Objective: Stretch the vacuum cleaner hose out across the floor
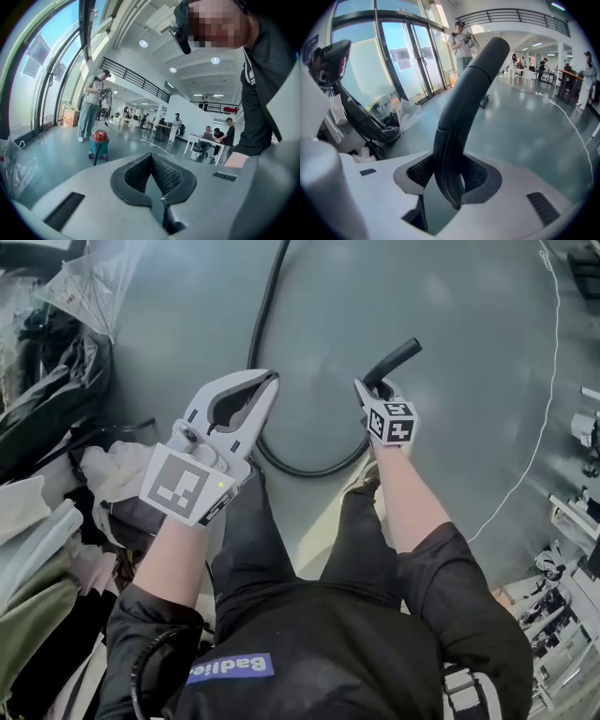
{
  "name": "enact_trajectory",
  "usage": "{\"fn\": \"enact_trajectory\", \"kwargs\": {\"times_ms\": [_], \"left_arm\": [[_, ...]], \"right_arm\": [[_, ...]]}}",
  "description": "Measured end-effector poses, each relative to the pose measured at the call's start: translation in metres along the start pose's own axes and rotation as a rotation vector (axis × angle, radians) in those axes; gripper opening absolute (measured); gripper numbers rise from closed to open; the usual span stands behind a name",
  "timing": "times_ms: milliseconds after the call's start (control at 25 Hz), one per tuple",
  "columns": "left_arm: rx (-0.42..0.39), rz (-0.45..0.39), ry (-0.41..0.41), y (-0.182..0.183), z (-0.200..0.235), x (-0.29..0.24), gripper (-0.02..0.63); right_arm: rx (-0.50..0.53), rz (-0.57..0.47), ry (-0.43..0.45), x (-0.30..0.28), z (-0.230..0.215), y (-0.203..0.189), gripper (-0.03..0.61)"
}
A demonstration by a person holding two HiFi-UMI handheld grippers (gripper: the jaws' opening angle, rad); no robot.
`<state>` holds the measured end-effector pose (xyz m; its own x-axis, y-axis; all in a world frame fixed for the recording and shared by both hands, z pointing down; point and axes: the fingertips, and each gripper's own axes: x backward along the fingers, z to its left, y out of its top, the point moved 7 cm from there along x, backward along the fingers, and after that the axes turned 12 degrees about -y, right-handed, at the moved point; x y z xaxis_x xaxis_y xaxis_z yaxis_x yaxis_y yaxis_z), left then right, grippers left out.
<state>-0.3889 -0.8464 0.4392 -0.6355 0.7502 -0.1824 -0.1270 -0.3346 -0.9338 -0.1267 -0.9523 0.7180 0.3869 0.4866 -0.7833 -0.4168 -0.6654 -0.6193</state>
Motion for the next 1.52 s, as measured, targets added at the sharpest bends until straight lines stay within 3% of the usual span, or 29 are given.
{"fn": "enact_trajectory", "kwargs": {"times_ms": [160,320,520,800,960,1080,1320,1520], "left_arm": [[0.027,0.002,-0.002,0.054,-0.010,0.059,0.009],[-0.027,0.039,-0.048,0.091,-0.027,0.102,0.009],[-0.155,0.042,-0.061,0.143,-0.076,0.117,0.009],[-0.215,-0.007,0.030,0.179,-0.209,0.143,0.009],[-0.192,-0.032,0.060,0.178,-0.292,0.149,0.009],[-0.212,-0.030,0.035,0.176,-0.338,0.158,0.009],[-0.256,-0.067,-0.001,0.164,-0.386,0.215,0.009],[-0.240,-0.137,-0.057,0.141,-0.422,0.305,0.009]], "right_arm": [[-0.140,-0.090,-0.076,0.101,0.025,0.056,0.170],[-0.258,-0.219,-0.126,0.177,0.056,0.110,0.170],[-0.265,-0.333,-0.054,0.256,0.075,0.152,0.170],[-0.263,-0.451,0.081,0.374,0.073,0.116,0.170],[-0.251,-0.462,0.156,0.441,0.064,0.074,0.170],[-0.285,-0.472,0.158,0.483,0.060,0.041,0.170],[-0.266,-0.529,0.141,0.553,0.090,0.001,0.170],[-0.316,-0.608,0.089,0.620,0.144,-0.024,0.170]]}}
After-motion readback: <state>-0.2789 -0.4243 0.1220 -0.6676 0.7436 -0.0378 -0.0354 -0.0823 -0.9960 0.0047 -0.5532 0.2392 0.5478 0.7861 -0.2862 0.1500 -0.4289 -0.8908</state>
